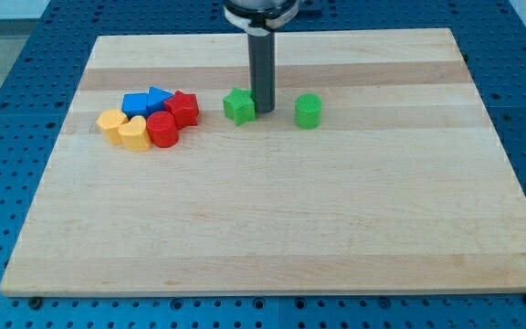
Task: Slide the blue cube a bit down
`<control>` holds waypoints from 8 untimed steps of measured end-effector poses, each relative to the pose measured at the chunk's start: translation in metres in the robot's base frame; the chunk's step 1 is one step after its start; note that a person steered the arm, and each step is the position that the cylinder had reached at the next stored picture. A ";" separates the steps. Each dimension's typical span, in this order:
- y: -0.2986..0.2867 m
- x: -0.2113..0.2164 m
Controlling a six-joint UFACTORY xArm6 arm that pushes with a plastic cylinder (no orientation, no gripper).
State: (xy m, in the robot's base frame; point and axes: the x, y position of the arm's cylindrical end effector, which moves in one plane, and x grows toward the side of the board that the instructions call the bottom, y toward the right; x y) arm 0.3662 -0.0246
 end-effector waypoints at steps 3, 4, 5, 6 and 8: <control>-0.048 0.011; -0.055 0.011; -0.057 0.011; -0.057 0.013; -0.001 0.048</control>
